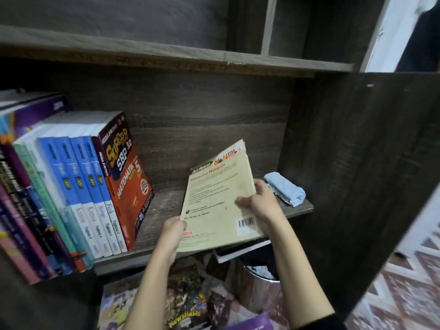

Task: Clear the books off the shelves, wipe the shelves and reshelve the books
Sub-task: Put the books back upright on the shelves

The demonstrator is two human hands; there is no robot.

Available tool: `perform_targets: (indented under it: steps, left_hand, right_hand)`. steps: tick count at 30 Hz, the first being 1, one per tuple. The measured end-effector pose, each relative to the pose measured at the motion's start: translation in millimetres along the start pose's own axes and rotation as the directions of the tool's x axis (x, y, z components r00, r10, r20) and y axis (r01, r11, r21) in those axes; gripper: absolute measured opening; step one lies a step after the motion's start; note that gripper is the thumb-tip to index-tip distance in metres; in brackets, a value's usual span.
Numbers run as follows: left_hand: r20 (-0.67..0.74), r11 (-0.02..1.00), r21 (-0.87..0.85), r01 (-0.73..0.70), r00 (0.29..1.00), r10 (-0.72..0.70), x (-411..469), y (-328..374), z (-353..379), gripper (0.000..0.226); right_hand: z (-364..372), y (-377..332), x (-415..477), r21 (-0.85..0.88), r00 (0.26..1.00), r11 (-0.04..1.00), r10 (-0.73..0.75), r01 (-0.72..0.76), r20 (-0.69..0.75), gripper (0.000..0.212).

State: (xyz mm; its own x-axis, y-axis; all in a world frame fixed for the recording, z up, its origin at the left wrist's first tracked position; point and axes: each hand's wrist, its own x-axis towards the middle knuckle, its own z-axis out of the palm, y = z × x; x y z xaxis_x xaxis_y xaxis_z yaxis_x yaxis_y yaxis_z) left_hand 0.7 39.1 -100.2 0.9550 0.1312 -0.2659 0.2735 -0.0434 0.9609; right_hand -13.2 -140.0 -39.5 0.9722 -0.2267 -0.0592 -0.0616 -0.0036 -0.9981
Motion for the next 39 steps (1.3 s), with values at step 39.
perform_targets:
  steps: [39]
  left_hand:
    - [0.221,0.040,0.920,-0.390,0.599,0.770,-68,123,-152,0.087]
  right_hand:
    - [194,65,-54,-0.293,0.800,0.766,-0.446,0.573,0.401,0.067]
